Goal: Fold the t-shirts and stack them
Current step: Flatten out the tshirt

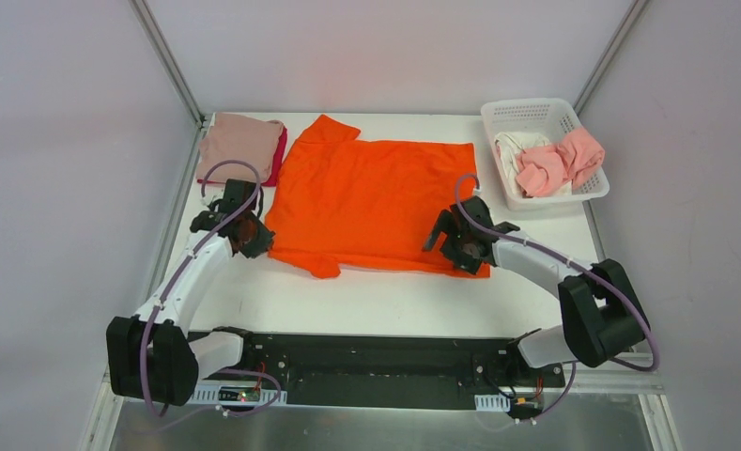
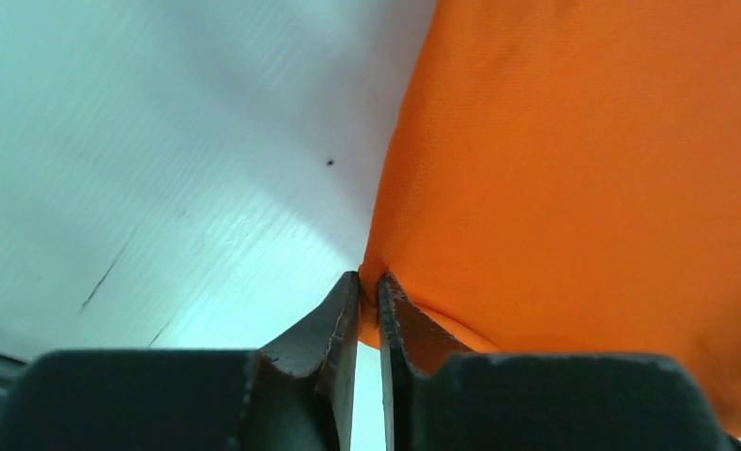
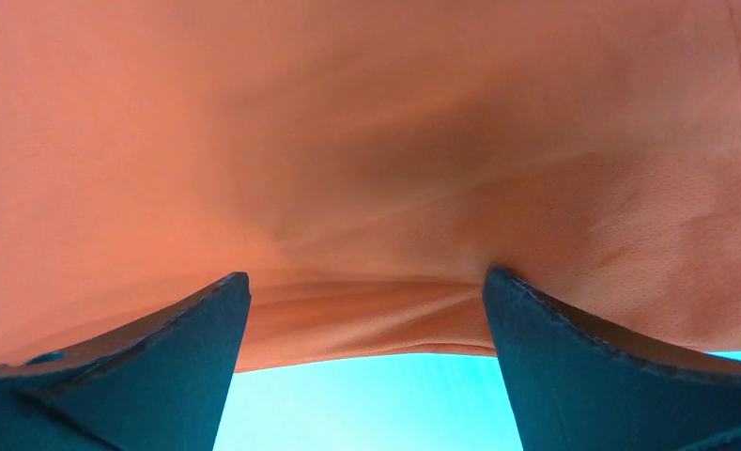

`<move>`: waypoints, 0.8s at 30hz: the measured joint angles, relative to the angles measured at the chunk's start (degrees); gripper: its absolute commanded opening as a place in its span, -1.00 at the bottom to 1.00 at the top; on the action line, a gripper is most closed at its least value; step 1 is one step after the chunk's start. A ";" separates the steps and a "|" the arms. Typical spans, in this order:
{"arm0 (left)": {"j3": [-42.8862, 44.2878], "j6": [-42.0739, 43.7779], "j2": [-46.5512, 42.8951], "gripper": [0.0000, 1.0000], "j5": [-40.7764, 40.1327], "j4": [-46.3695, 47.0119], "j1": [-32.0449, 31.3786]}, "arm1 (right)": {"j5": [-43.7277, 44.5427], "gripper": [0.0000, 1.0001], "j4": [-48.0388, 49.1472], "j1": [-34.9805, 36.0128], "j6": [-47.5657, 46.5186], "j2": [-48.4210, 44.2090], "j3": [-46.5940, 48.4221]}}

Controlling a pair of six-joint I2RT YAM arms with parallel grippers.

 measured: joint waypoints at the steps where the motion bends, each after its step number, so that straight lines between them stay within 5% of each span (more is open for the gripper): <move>1: 0.04 -0.22 0.42 -0.40 -0.39 -1.05 0.00 | 0.02 0.99 -2.03 0.04 0.15 -0.63 -0.02; 5: 0.04 -0.24 5.35 0.46 -2.97 -4.61 0.02 | 0.20 0.99 -8.59 0.04 0.09 -2.86 -0.44; 11: 0.07 -0.76 6.80 0.93 -4.15 -7.13 -0.20 | 0.13 0.99 -15.10 0.04 -1.18 -8.87 -1.07; 18: -2.47 -1.16 -9.27 0.98 -2.58 -7.32 -1.64 | 0.74 0.99 -13.42 6.84 -6.38 -20.50 -1.03; 24: -8.94 -3.61 -20.70 0.98 0.09 -7.74 -1.62 | 0.61 0.93 -4.48 28.52 -15.06 -17.49 1.09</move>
